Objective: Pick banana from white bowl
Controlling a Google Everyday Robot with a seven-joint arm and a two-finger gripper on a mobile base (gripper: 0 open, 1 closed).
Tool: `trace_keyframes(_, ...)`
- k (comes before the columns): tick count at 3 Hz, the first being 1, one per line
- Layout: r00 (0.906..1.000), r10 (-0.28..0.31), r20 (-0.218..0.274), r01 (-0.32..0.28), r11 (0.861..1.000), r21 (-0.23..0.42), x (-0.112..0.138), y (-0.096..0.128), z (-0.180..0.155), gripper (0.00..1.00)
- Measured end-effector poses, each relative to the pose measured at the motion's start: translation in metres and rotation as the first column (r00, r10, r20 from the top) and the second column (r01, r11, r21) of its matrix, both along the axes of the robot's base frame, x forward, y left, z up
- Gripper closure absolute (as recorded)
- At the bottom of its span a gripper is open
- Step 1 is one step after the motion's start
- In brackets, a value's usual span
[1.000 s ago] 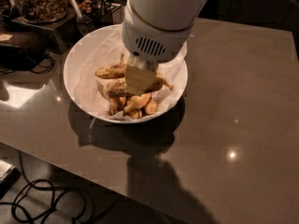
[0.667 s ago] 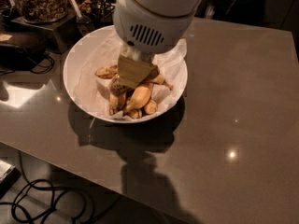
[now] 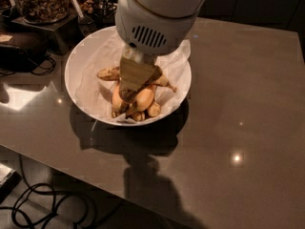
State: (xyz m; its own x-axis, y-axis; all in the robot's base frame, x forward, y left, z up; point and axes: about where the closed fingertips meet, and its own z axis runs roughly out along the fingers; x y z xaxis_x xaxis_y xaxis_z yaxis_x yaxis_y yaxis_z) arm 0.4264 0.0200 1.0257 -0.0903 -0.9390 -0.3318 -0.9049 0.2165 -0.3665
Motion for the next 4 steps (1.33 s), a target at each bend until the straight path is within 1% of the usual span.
trace_keyframes(4, 1.0000, 0.000, 0.000, 0.000, 1.000, 0.000, 0.0000, 0.0000, 0.0000, 1.00)
